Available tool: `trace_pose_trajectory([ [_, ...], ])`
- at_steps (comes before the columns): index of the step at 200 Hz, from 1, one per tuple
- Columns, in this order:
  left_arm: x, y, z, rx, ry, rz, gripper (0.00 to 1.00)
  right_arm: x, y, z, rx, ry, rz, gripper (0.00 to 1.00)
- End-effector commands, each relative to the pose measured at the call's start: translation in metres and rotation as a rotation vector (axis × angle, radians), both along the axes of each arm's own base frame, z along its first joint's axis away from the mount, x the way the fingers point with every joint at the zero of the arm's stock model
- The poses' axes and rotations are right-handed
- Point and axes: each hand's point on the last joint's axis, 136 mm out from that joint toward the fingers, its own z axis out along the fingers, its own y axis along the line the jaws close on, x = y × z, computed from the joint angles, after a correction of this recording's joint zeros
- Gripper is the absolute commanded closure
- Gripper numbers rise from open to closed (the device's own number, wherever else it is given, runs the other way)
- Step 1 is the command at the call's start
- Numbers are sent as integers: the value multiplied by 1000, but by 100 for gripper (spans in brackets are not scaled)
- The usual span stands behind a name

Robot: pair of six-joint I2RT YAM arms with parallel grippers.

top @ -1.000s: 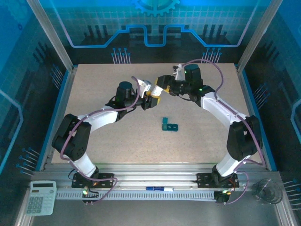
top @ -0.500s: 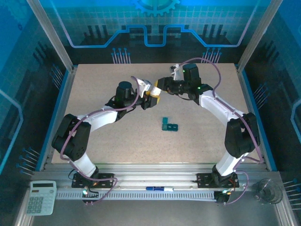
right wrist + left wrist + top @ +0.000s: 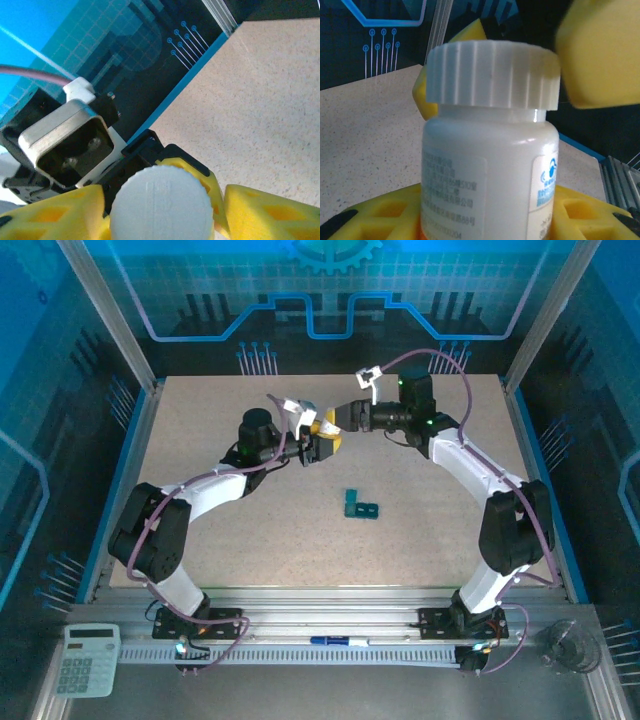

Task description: Sort the pills into containers

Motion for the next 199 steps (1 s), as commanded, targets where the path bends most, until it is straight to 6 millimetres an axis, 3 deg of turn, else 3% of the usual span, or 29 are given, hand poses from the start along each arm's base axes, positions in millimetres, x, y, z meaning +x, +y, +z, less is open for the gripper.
trace_pose_trajectory([
  [1, 2, 2, 31, -55, -79, -3, 100, -3, -14, 47, 49, -104, -42, 24],
  [33, 4, 5, 24, -50, -90, 25, 100, 3, -38, 62, 9, -40, -204, 20],
  [67, 2, 3, 15, -40, -121, 23, 100, 13, -58, 41, -86, 159, -384, 21],
  [110, -6, -1, 7, -52, -209, 2, 100, 4, -33, 27, -179, 157, -338, 22],
  [199, -3, -1, -2, -19, -184, 11, 100, -1, 0, 0, -274, 148, -291, 24],
])
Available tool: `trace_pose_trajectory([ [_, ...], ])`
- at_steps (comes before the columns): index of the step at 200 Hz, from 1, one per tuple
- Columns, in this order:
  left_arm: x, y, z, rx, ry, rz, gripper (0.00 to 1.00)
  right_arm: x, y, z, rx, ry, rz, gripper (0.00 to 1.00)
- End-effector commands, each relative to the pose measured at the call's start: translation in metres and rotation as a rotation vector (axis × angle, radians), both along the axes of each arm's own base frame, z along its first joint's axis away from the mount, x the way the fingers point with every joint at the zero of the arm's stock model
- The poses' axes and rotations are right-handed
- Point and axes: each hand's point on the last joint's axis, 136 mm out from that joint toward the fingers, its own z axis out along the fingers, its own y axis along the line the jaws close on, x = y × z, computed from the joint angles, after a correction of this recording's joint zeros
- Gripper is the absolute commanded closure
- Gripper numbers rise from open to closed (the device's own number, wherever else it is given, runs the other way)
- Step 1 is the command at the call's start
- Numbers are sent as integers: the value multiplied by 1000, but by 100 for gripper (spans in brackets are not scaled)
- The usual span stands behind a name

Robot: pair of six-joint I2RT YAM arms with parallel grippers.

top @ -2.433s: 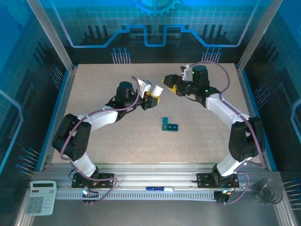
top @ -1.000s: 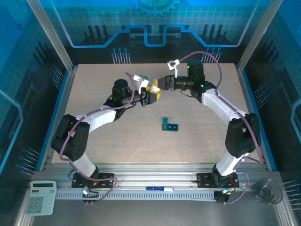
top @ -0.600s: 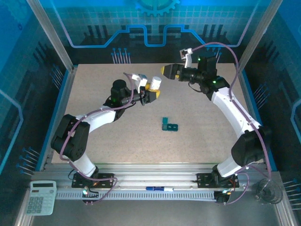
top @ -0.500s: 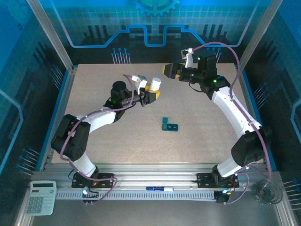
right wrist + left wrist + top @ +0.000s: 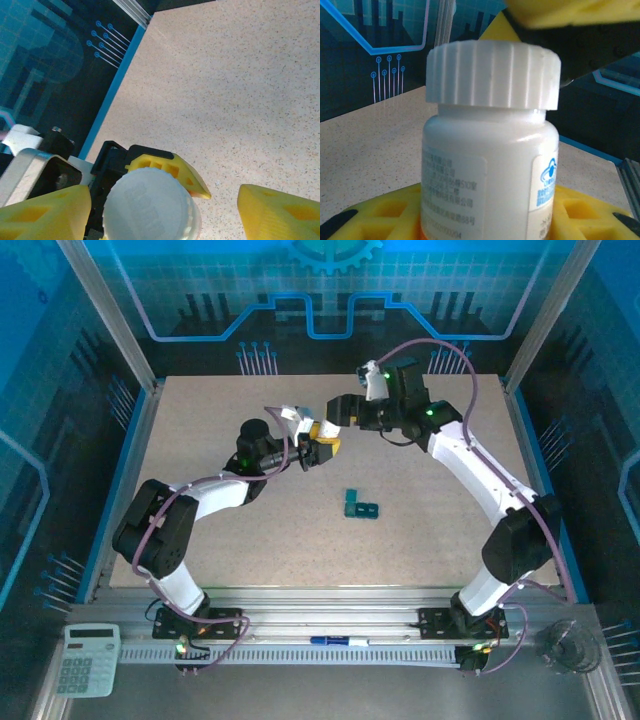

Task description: Sort the pills into containers

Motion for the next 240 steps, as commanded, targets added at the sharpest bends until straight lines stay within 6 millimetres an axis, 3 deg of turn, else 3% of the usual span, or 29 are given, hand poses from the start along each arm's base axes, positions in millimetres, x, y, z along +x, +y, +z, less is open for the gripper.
trace_pose_trajectory([
  [1, 0, -2, 3, 5, -50, -3, 100, 1, 8, 1, -23, -17, 17, 24],
  [36, 0, -3, 2, 9, -42, -5, 100, -2, 16, 0, -17, -14, 39, 34],
  [64, 0, -3, 2, 9, -37, -10, 100, -3, 17, -1, -20, -17, 55, 50],
  [98, -2, -4, 1, 7, -35, -19, 100, -9, 20, 8, -5, -116, 138, 55],
  [127, -4, -5, 3, -9, -31, -37, 100, -22, 25, 15, 31, -277, 329, 54],
  [150, -4, -6, 3, -15, -23, -45, 100, -19, 15, 15, 103, -269, 344, 53],
  [160, -4, -6, 4, -15, -25, -45, 100, -20, 14, 18, 138, -266, 346, 49],
  [173, -4, -6, 3, -11, -24, -42, 100, -21, 11, 24, 157, -267, 328, 36],
  [193, -3, -6, 1, -5, -21, -41, 100, -22, 5, 37, 179, -271, 291, 26],
  [214, -3, -6, 1, -3, -23, -37, 100, -18, -5, 47, 201, -246, 219, 23],
  [240, -1, -4, -1, 5, -25, -25, 100, -6, -20, 46, 194, -156, 78, 24],
])
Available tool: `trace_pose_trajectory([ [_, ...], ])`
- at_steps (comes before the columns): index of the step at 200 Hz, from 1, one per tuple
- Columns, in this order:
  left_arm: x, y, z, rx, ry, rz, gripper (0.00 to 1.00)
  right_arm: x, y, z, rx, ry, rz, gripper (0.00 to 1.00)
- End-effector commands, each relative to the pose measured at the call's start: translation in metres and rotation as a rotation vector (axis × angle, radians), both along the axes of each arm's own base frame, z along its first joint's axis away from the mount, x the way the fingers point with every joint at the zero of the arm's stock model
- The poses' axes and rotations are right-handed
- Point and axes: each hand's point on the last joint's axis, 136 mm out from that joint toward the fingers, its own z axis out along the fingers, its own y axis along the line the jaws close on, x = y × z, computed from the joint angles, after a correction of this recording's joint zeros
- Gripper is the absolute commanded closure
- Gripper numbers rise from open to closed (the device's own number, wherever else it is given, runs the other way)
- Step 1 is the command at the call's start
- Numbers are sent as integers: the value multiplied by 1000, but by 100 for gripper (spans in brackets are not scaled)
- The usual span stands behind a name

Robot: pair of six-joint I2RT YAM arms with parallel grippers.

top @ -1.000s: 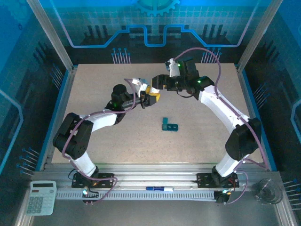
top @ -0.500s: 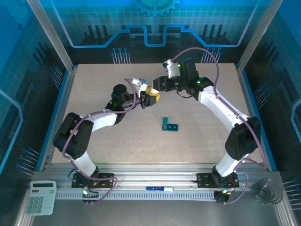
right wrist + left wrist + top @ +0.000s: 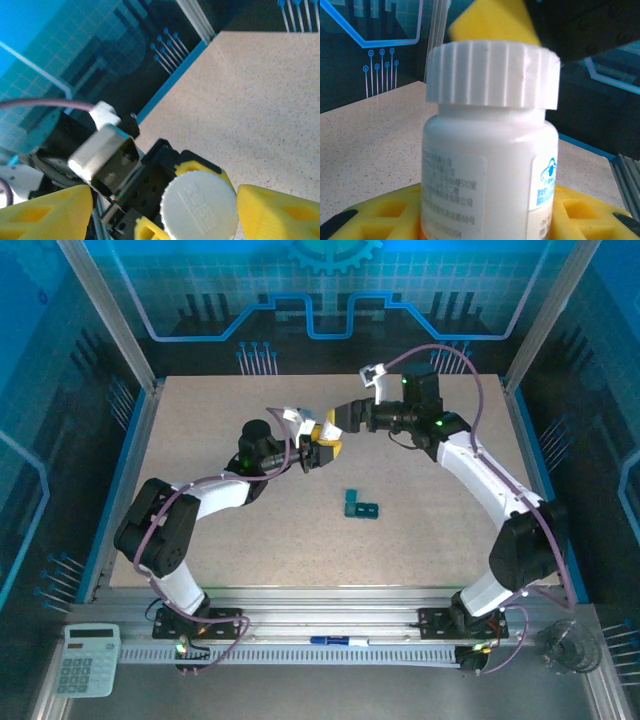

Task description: Sort the pills into containers

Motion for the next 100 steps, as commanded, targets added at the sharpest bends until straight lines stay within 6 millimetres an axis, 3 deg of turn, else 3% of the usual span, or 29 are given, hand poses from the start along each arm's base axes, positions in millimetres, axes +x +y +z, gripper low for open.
trace_pose_trajectory([
  [1, 1, -1, 6, 0, -45, -4, 100, 9, -16, 18, 38, 55, -122, 24],
  [36, 2, -1, 2, 18, -39, 1, 100, 18, -21, -1, -44, 223, -229, 23],
  [100, 2, -1, 1, 29, -39, 3, 100, 10, 6, -24, -168, 242, -190, 23],
])
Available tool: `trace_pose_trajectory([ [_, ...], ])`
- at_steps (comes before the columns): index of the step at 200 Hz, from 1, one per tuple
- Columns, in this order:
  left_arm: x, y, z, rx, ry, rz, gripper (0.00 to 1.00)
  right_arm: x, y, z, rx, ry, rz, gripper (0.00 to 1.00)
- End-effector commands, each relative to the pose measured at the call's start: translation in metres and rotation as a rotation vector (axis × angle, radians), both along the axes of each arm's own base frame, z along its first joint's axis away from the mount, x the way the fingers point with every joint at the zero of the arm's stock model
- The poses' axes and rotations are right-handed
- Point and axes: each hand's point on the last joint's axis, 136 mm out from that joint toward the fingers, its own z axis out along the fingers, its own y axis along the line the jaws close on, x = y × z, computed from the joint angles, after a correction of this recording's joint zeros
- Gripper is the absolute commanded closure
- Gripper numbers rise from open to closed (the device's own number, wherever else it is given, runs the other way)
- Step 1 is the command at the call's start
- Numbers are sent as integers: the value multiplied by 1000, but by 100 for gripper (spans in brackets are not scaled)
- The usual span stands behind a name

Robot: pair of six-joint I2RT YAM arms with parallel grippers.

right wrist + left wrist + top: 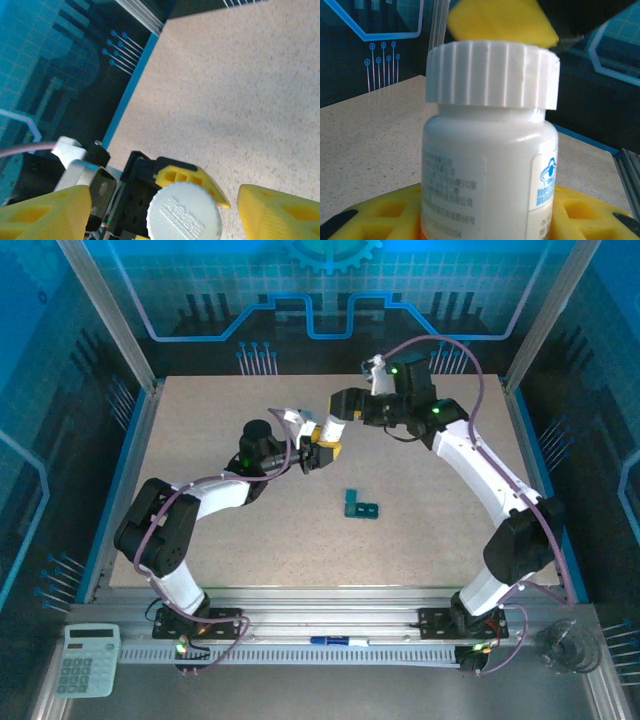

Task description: Sort the pills into containers

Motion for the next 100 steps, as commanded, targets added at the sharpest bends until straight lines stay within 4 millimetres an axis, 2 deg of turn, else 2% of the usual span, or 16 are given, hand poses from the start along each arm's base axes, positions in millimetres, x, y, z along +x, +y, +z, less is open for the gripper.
trace_pose_trajectory([
  [1, 2, -1, 8, 4, -46, 0, 100, -4, 5, -11, -62, 32, 3, 24],
  [44, 2, -1, 7, 4, -44, 2, 100, -7, 9, -22, -90, 49, 15, 29],
  [82, 2, -2, 8, 1, -45, -1, 100, -8, 13, -25, -91, 47, 35, 50],
  [100, 1, -2, 9, -2, -45, -5, 100, -8, 14, -23, -89, 15, 62, 57],
])
